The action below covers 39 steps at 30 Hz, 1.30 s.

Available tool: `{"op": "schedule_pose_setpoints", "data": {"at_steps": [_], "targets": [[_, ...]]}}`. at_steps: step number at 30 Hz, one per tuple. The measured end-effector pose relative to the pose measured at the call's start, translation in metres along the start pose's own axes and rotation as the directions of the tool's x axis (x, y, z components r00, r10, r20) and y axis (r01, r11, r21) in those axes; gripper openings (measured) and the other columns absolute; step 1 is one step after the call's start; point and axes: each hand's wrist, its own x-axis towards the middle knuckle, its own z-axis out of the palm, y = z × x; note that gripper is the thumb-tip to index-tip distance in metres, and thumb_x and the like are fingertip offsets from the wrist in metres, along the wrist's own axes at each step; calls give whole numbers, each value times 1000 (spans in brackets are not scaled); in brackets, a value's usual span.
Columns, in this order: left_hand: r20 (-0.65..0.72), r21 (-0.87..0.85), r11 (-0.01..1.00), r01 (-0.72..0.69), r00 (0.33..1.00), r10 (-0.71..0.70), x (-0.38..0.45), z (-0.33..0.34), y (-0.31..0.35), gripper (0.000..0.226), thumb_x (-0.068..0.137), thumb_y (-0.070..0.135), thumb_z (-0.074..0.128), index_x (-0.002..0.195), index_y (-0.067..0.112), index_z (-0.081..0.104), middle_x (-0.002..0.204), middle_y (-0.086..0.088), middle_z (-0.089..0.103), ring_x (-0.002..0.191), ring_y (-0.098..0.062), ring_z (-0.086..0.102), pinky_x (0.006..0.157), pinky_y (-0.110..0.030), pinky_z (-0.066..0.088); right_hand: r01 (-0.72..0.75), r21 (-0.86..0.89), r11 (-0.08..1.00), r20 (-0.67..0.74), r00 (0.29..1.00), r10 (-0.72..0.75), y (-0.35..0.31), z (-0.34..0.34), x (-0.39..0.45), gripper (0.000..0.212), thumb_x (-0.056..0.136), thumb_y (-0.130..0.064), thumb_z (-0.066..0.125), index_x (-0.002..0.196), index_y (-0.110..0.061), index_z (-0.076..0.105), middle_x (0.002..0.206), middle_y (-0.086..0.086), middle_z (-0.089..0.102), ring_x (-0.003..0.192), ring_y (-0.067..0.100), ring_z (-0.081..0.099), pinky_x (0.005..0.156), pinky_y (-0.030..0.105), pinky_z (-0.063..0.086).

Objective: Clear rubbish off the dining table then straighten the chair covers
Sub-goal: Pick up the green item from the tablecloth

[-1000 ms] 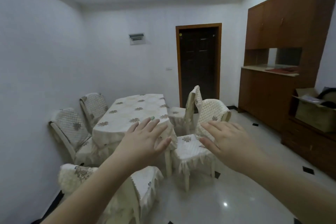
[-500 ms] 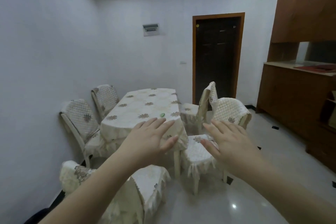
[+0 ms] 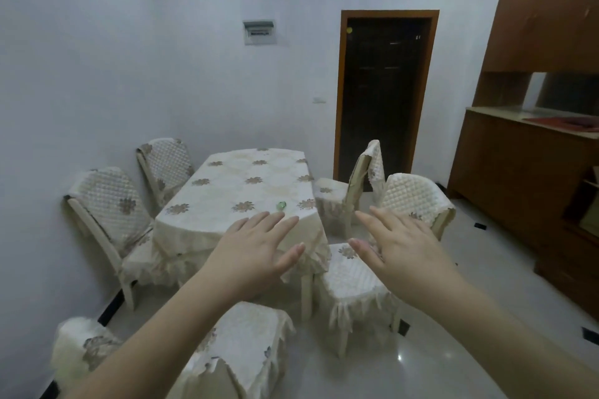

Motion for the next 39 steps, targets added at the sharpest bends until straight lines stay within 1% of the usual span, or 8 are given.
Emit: {"op": "schedule_pose_setpoints", "data": {"at_steps": [8, 14, 18, 21, 24, 31, 35, 39], "targets": [[2, -5, 1000, -6, 1000, 6, 92, 47, -1, 82, 77, 73, -4, 150, 41, 14, 158, 12, 20, 145, -10, 14, 117, -34, 13, 10, -43, 999, 22, 1000, -9, 50, 45, 71, 63, 94, -64, 10, 151, -35, 14, 158, -8, 18, 144, 12, 15, 116, 34, 9], [19, 33, 999, -12, 1000, 11, 178, 81, 13, 77, 82, 71, 0, 150, 39, 14, 158, 12, 20, 145, -11, 15, 115, -34, 13, 46, -74, 996, -8, 999, -47, 110, 71, 136, 82, 80, -65, -12, 150, -33, 15, 157, -7, 22, 143, 13, 19, 115, 33, 12], [17, 74, 997, 20, 1000, -21, 229, 98, 13, 81, 79, 72, -3, 151, 39, 13, 158, 10, 22, 145, -12, 16, 115, -34, 15, 43, -40, 998, -11, 999, -44, 138, 84, 183, 79, 83, -65, -7, 151, -32, 18, 156, -4, 26, 140, 17, 27, 113, 37, 20], [16, 46, 997, 59, 998, -60, 254, 108, 7, 74, 84, 71, 4, 151, 40, 2, 160, 9, 16, 145, -10, 15, 117, -35, 16, 43, 1, 999, 10, 999, -43, 149, 96, 215, 65, 94, -61, 6, 152, -32, 11, 158, -4, 21, 142, 18, 21, 114, 37, 17], [36, 48, 994, 97, 994, -99, 273, 119, -8, 69, 91, 68, 13, 152, 38, 1, 160, 9, 12, 146, -10, 12, 118, -37, 14, 86, 27, 996, 14, 996, -87, 151, 109, 244, 60, 97, -57, 12, 152, -32, 10, 159, -3, 18, 144, 17, 15, 115, 37, 12], [-14, 48, 981, 189, 982, -189, 313, 157, -69, 79, 80, 71, -1, 151, 37, 9, 160, 9, 13, 147, -12, 10, 118, -38, 13, 147, 49, 988, -18, 989, -146, 132, 156, 322, 74, 88, -62, 1, 149, -28, 27, 156, 2, 27, 145, 22, 16, 112, 34, 1], [-28, 52, 979, 199, 980, -198, 333, 184, -114, 75, 83, 70, 4, 151, 38, 13, 160, 9, 16, 147, -14, 13, 118, -40, 14, 205, 30, 978, 14, 979, -205, 110, 191, 368, 83, 81, -66, -11, 151, -32, 15, 160, -1, 12, 147, 20, 2, 112, 33, -9], [7, 87, 971, 221, 975, -223, 354, 216, -159, 70, 89, 66, 13, 151, 35, 21, 159, 6, 21, 147, -19, 18, 117, -46, 17, 191, 21, 981, 59, 980, -192, 99, 219, 413, 88, 78, -69, -16, 152, -33, 13, 160, -3, 12, 147, 19, 2, 114, 34, -5]]}}
